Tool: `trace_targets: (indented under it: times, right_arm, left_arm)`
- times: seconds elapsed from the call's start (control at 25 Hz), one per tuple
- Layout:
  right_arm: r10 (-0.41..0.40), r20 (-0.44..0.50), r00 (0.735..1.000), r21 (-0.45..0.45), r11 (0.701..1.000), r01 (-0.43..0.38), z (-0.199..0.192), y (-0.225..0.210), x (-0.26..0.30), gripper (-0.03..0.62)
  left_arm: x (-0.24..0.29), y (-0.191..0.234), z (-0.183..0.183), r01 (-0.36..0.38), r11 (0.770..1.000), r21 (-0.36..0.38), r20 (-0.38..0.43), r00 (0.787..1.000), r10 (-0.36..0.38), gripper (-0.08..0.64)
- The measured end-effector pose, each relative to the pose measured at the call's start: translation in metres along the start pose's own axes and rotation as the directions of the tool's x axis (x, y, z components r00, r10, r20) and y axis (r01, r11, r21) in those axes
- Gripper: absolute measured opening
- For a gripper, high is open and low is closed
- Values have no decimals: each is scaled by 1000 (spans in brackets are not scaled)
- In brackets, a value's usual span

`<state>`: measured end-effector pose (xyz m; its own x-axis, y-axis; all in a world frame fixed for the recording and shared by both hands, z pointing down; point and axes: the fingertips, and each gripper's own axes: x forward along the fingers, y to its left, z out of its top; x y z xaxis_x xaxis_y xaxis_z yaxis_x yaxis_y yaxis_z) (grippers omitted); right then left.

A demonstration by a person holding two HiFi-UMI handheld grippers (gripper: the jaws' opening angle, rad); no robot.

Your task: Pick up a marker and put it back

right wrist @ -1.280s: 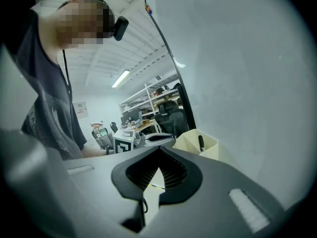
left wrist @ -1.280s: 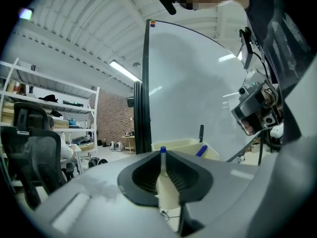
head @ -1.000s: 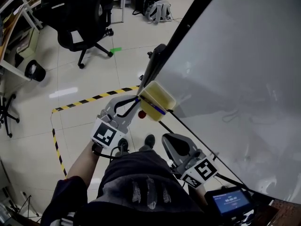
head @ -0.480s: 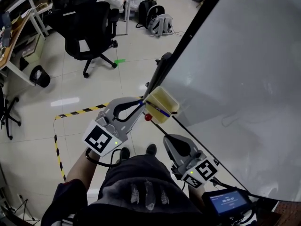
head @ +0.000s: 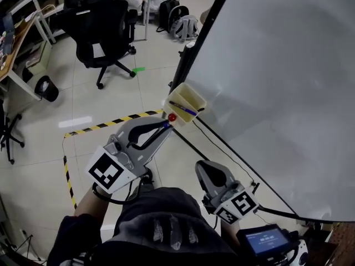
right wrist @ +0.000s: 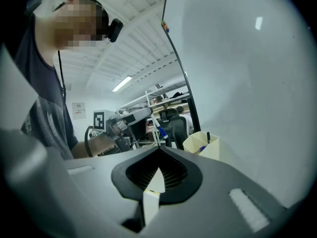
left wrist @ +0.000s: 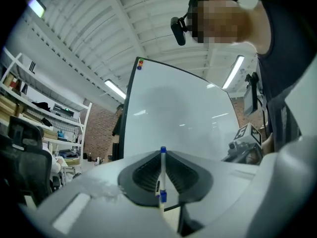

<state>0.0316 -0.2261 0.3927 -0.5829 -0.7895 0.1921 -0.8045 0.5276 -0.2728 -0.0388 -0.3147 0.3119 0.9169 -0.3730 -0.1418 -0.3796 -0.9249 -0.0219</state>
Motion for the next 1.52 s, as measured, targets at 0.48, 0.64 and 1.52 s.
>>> trace_targets:
  times: [0.48,0.64,1.52]
  right_arm:
    - [167,15,986,-55,985,-166,-40,31,-155,2]
    - [202,45,978,-28,979,-201,-47,39,-210,2]
    - [323,-3,946,-83,943,-322,-86,137,-268,2]
  left_arm:
    - [-11,-163,35,-138,988,73,31,990,136,32]
    - [-14,-225,37,-171,983,70,30,985,170,31]
    - [-127,-354,27,-221,975,12,-72,972,221,31]
